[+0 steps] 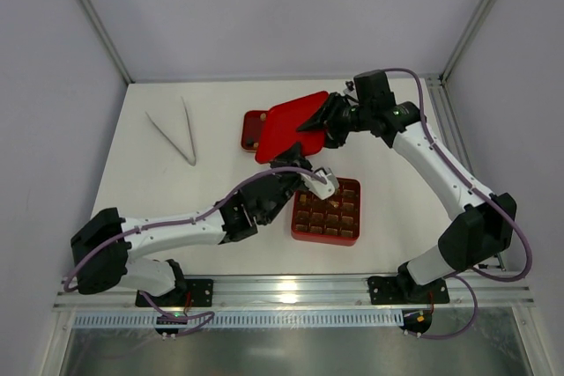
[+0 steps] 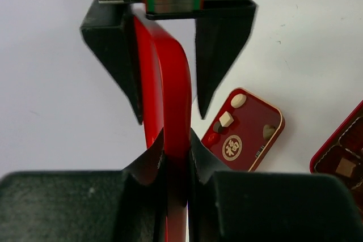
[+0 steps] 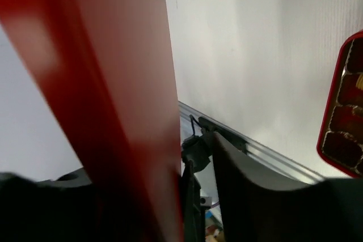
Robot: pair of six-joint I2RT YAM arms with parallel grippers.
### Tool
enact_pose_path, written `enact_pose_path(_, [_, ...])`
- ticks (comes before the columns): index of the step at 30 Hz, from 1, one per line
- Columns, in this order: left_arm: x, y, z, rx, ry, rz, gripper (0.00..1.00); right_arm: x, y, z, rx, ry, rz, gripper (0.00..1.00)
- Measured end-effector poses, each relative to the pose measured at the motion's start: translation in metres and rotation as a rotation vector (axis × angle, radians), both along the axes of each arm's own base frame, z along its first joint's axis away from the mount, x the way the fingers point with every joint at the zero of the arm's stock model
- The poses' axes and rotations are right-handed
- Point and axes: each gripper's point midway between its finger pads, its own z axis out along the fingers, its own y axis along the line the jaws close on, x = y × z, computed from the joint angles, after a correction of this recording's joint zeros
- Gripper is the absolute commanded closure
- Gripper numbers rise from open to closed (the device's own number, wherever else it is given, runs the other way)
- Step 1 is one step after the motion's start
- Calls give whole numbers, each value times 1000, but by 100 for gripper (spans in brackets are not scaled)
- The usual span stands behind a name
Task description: Pack the chocolate
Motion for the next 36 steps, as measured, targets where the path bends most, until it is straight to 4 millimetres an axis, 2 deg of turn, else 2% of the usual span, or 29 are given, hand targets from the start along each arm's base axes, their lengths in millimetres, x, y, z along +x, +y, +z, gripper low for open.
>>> enact_pose_path(1, [1, -1, 1, -2, 6, 1, 100, 0, 0, 1, 0, -5, 0, 28])
enact_pose_path(6, [2, -7, 13, -52, 53, -12, 100, 4, -9, 3, -48, -65, -10, 1])
enact_pose_path(10, [-1, -11, 17, -102, 122, -31, 100, 19, -30, 8, -93, -131, -75, 0])
enact_pose_path(14, [1, -8, 19, -188, 240, -38, 100, 29, -63, 28, -124, -219, -176, 0])
enact_pose_path(19, [27, 9, 32, -415, 474, -2, 100, 24, -102, 63, -157, -369, -295, 0])
enact_pose_path(22, [43, 22, 46, -620, 637, 1, 100, 13, -114, 68, -196, -433, -316, 0])
enact_pose_path(26, [52, 31, 58, -897, 893, -49, 100, 2, -127, 47, -272, -460, -318, 0])
enact_pose_path(28, [47, 25, 57, -992, 1025, -86, 100, -3, -134, 24, -325, -448, -312, 0])
enact_pose_path(30, [37, 11, 55, -1066, 1155, -143, 100, -8, -139, 5, -363, -440, -302, 0])
enact_pose_path(33, [19, -11, 37, -1186, 1378, -227, 99, -19, -144, -25, -409, -431, -274, 0])
enact_pose_path(36, [8, -24, -4, -1261, 1593, -211, 100, -29, -148, -47, -439, -418, -250, 0])
